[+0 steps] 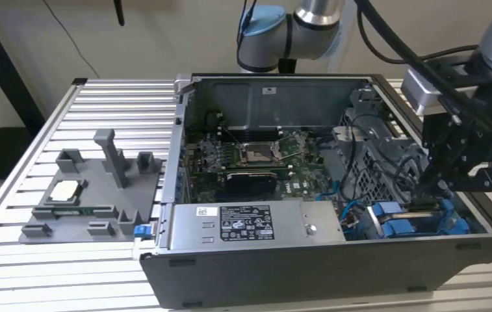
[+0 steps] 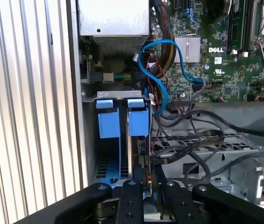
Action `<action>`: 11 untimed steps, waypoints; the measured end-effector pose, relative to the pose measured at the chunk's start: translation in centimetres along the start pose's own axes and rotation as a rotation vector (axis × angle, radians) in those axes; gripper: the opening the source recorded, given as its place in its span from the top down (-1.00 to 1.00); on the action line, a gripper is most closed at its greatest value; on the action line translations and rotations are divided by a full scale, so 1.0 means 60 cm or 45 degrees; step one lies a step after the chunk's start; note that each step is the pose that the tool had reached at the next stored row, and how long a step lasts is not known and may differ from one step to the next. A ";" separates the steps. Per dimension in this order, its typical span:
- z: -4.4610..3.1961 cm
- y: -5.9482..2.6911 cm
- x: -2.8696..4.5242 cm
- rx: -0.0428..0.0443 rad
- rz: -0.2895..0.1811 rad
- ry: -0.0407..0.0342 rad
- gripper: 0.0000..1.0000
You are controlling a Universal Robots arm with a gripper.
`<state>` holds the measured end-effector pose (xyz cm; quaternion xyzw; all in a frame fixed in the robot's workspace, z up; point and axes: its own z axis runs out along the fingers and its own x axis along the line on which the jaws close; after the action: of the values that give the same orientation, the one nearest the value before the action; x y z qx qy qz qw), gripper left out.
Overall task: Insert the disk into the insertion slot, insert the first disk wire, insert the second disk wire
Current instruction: 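Insert the second disk wire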
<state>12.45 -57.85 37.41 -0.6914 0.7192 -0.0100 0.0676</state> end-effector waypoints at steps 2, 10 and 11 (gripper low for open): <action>-0.011 -0.001 -0.001 0.000 0.000 0.0021 0.53; -0.032 -0.004 -0.003 -0.003 0.000 0.0022 0.53; -0.032 -0.004 -0.003 -0.003 0.000 0.0021 0.53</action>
<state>12.46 -57.85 39.33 -0.6915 0.7193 -0.0097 0.0663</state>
